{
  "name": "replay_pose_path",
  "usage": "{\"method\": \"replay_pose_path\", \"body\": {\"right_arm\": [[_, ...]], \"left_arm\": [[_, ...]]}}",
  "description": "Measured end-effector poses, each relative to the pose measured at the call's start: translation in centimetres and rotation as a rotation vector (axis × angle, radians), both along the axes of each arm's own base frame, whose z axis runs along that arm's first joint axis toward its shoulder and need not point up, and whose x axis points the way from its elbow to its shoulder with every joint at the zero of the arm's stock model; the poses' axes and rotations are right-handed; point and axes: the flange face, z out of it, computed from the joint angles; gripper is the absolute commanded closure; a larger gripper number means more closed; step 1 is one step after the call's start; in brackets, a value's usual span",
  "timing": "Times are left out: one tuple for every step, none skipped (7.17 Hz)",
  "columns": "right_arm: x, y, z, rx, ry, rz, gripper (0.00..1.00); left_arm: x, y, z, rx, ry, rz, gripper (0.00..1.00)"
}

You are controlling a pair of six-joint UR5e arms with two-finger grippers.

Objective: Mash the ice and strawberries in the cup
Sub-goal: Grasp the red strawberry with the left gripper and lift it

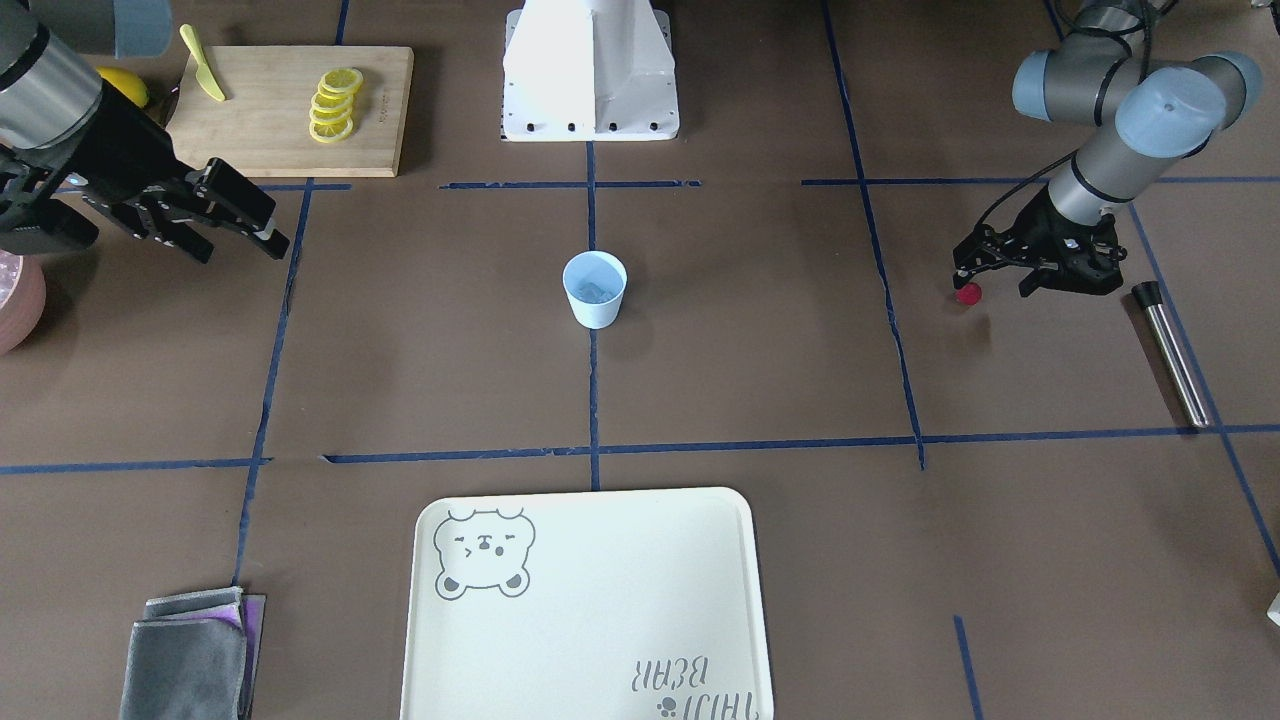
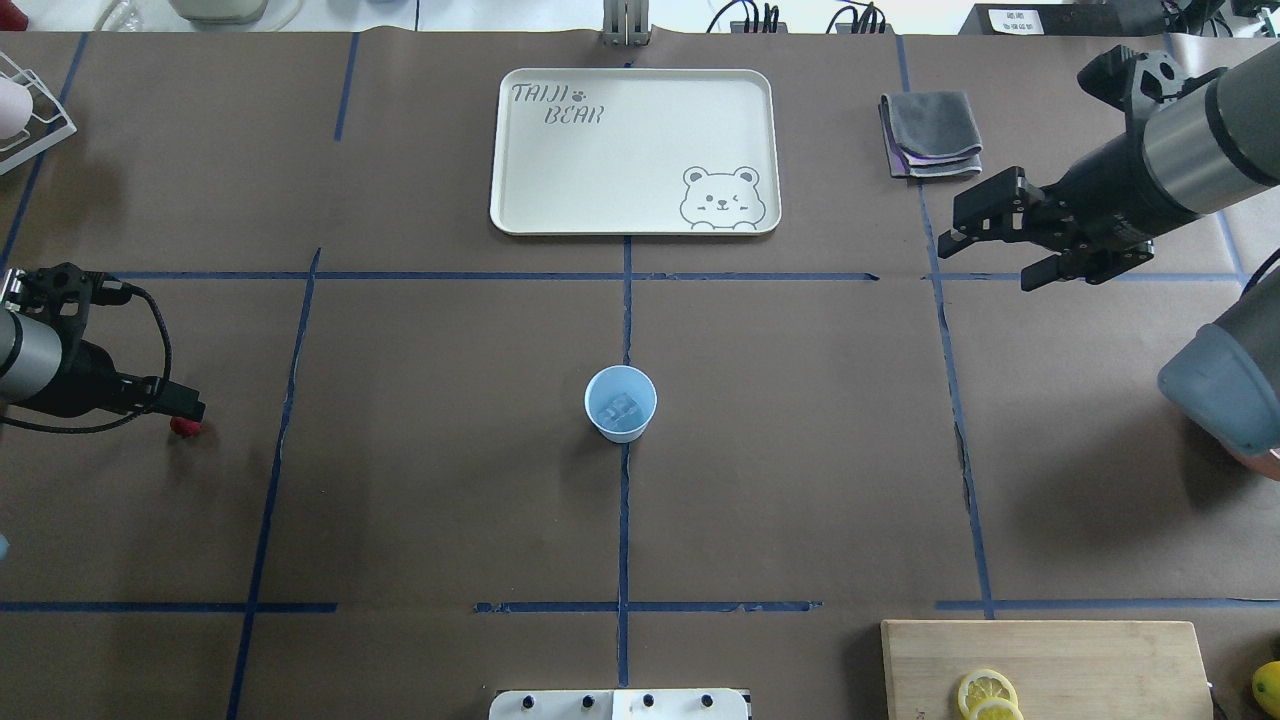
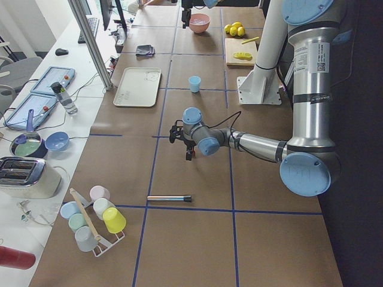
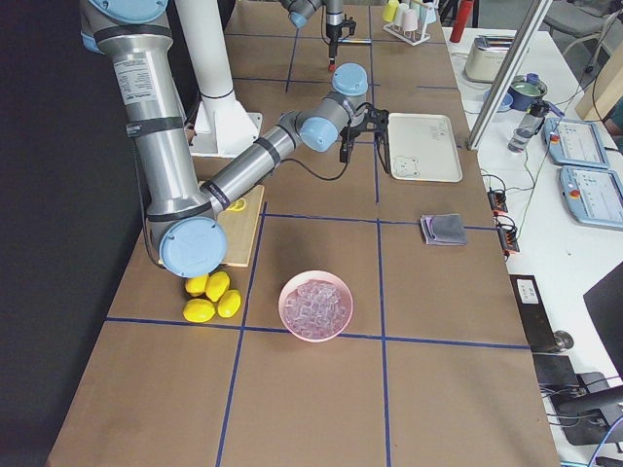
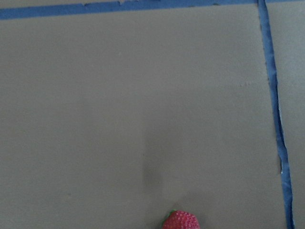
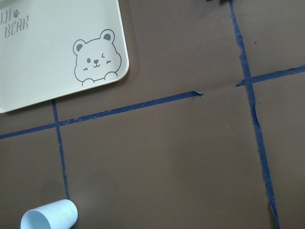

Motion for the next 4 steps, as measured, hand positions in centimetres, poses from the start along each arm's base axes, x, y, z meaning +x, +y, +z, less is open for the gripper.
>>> {"method": "replay_pose_path", "body": {"right_arm": [[0.49, -0.04, 0.56, 0.003, 0.004, -0.003, 0.01], [0.61, -0.1, 0.88, 0.003, 0.009, -0.002, 0.01], [0.65, -0.15, 1.0, 0.003, 0.012, 0.0, 0.01], [0.68, -0.15, 0.99, 0.005, 0.012, 0.001, 0.01]], "left_arm": [[0.23, 0.34, 0.33, -0.001, -0.019, -0.014, 0.0], [0.41, 0.52, 0.62, -0.004, -0.031, -0.019, 0.01], [0.75, 0.72, 0.84, -0.006, -0.038, -0.015, 0.02], [1.03, 0.86, 0.91, -0.007, -0.04, -0.011, 0.05]]}}
